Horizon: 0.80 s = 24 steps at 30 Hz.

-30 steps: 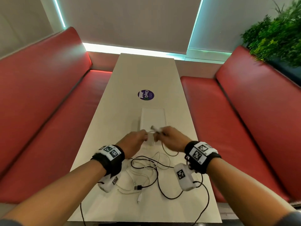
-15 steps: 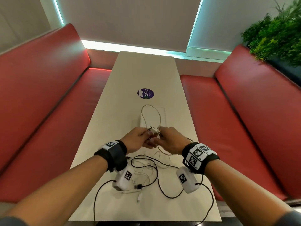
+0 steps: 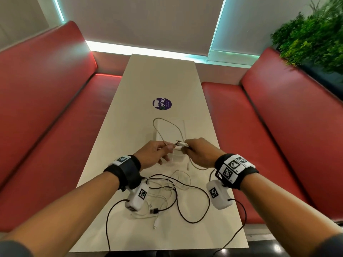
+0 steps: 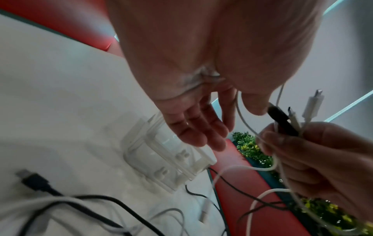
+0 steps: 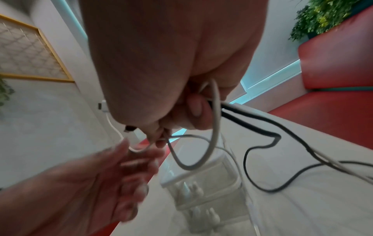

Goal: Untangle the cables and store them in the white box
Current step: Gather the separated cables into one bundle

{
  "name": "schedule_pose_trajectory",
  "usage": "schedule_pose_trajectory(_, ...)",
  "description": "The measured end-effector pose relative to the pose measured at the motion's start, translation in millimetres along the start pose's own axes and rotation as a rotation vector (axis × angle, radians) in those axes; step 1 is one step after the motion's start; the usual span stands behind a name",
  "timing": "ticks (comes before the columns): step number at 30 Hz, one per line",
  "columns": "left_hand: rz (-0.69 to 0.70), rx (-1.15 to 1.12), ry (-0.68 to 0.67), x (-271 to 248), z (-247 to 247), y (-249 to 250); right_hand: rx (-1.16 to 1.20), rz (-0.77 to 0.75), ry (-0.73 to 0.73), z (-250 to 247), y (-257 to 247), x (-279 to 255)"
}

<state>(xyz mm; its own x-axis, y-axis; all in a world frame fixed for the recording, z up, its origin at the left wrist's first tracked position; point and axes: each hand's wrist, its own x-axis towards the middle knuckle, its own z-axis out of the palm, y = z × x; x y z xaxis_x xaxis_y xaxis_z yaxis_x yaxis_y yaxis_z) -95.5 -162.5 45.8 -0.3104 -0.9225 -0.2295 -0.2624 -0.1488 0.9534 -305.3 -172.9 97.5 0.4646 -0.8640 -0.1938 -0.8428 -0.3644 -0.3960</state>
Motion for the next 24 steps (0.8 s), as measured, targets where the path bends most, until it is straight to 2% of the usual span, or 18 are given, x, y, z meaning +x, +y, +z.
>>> schedule_pose_trajectory(2,-0.037,0.162,-0.061,-1,-8,-5,-0.142,0.036,-0.032,-11,9,1)
schedule_pose_trajectory(6,-0.083,0.674,-0.141,-4,-20,-31,-0.53,0.248,-0.177,-26,28,-6)
schedule_pose_trajectory(10,-0.16,0.81,-0.194,-7,-24,-55,-0.712,0.374,-0.299,-21,54,-18)
schedule_pose_trajectory(12,-0.177,0.824,-0.2,-8,-25,-60,-0.688,0.418,-0.321,-14,65,-21)
schedule_pose_trajectory(15,-0.196,0.84,-0.219,-9,-27,-63,-0.532,0.448,-0.346,-5,72,-22)
schedule_pose_trajectory(20,-0.178,0.915,-0.295,-10,-12,-65,-0.291,0.435,-0.258,1,64,-15)
schedule_pose_trajectory(24,-0.22,1.074,-0.342,-12,15,-73,-0.07,0.222,-0.171,11,40,-12)
